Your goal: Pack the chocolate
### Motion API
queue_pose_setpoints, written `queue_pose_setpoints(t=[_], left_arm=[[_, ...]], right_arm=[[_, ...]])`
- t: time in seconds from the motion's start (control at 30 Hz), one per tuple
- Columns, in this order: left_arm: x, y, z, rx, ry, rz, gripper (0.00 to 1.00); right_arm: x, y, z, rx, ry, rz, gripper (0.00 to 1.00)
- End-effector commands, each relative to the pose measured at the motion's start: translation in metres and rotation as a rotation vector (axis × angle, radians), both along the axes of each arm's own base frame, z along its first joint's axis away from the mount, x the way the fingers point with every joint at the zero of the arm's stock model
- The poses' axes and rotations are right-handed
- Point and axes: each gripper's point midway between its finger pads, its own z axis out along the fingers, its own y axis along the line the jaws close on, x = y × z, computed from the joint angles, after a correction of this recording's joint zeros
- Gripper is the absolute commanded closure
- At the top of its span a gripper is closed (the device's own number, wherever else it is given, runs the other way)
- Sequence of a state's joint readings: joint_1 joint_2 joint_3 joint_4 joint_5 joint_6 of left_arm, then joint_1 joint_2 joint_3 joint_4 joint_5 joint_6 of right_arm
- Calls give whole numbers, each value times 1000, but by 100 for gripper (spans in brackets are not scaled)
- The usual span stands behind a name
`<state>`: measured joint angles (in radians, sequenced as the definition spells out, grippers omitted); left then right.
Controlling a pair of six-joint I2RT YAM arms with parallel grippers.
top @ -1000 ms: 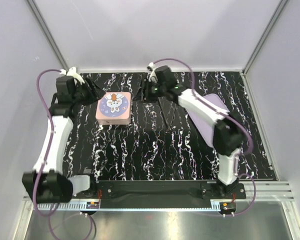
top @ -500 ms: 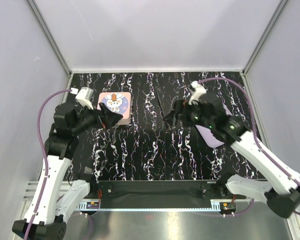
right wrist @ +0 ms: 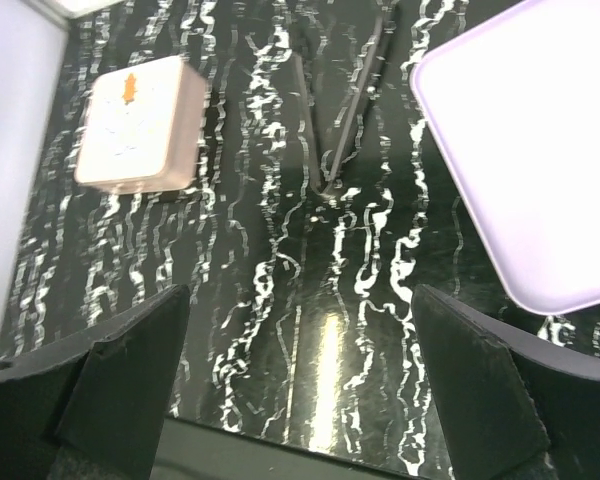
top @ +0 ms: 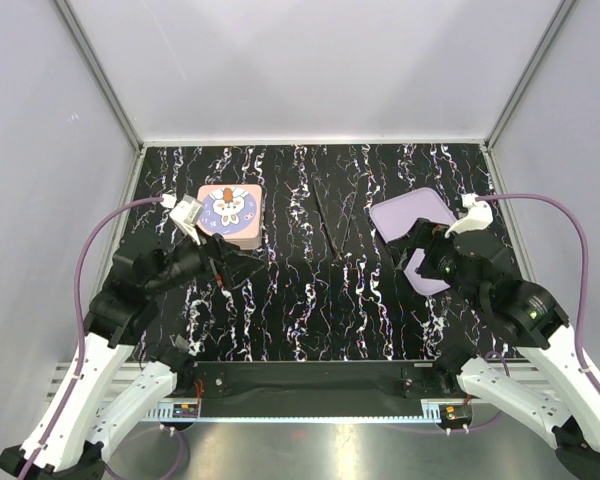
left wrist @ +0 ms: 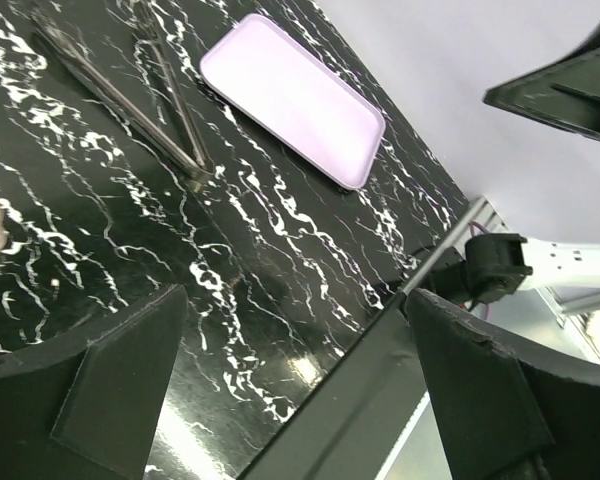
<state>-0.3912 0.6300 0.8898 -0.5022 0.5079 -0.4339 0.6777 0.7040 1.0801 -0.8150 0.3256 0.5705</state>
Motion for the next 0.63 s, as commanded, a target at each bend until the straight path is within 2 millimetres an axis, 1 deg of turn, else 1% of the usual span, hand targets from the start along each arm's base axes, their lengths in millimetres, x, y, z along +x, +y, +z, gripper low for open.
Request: queue_pose_setpoints(t=[0.0,0.1,0.23,0.33,0.43,0.53,0.6], left_arm=[[4,-4,8,-26,-20,27,1],[8,-5,10,-19,-28,42,1],[13,-2,18,-5,-42,73,1],[15,2,16,10,-41,94,1],[18,5,15,9,-41,125,1],[18,1,14,-14,-36,111,1],[20,0,17,-25,-46,112,1]], right_arm=[[9,-11,-6,-56,-8,-66,0],[14,-7,-7,-63,-14,-57,0],[21,-2,-1,-59,-41,-51,0],[25,3,2,-71,-47,-33,0],[26,3,2,-90,-44,-28,0],[29,4,-2,-106,-36,-27,1],[29,4,-3,-109,-38,-24,0]])
